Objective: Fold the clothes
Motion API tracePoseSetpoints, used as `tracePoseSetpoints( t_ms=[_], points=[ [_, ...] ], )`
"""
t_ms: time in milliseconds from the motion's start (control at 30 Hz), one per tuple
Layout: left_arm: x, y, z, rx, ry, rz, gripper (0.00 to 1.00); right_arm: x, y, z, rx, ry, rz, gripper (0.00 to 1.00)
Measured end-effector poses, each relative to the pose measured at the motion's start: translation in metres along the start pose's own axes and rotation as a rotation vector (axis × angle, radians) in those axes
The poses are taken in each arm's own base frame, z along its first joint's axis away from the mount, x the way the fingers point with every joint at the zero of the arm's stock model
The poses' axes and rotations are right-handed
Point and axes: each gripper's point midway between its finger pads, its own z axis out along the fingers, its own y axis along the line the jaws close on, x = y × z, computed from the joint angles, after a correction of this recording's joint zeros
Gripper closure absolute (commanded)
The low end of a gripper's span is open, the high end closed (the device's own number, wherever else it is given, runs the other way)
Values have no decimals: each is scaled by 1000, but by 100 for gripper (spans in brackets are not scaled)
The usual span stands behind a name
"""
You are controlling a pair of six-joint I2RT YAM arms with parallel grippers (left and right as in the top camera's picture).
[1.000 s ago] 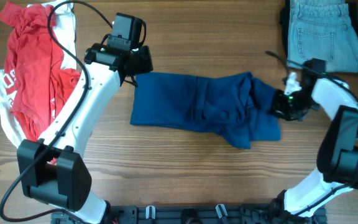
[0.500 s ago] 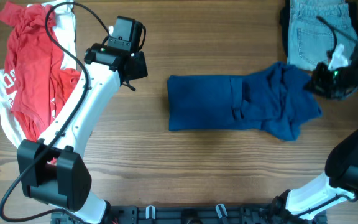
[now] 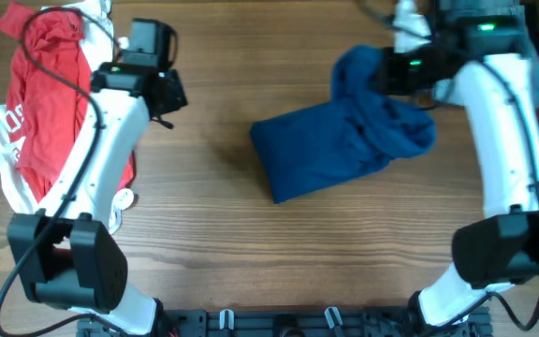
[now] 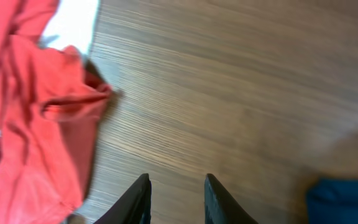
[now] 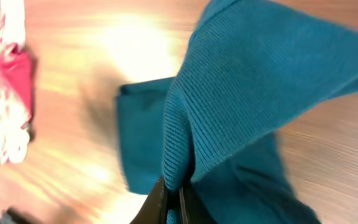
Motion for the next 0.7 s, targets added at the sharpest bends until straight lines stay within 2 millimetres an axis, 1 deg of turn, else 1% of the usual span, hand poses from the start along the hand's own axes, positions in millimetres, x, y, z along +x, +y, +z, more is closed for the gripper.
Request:
tracePoseSetpoints(
  t_ms=[100,200,267,400,467,533,600,667,700],
  points=[
    [-8,20,4,-22,-4,-47,71,6,34,11,-31,24,-61,96],
    [-13,38,6,-43,-5,-86,71,14,57,18,-51,49,-102,96],
    [-15,45,7,-51,-6,-103,71,21,70,23,-61,73,-126,96],
    [-17,52,8,-58,-6,-117,71,33,95,36,-83,115,-179,96],
    [-17,52,8,-59,-6,-118,71,42,102,47,-88,150,-197,96],
    [-17,52,8,-58,-6,-118,71,50,106,58,-89,185,-206,94],
    [-18,52,8,-57,-10,-118,71,60,108,74,-87,227,-214,76],
    [-19,51,8,-55,-16,-120,71,71,108,91,-86,274,-223,66],
    [-20,51,8,-54,-18,-120,71,77,109,99,-88,299,-237,59]
  ],
)
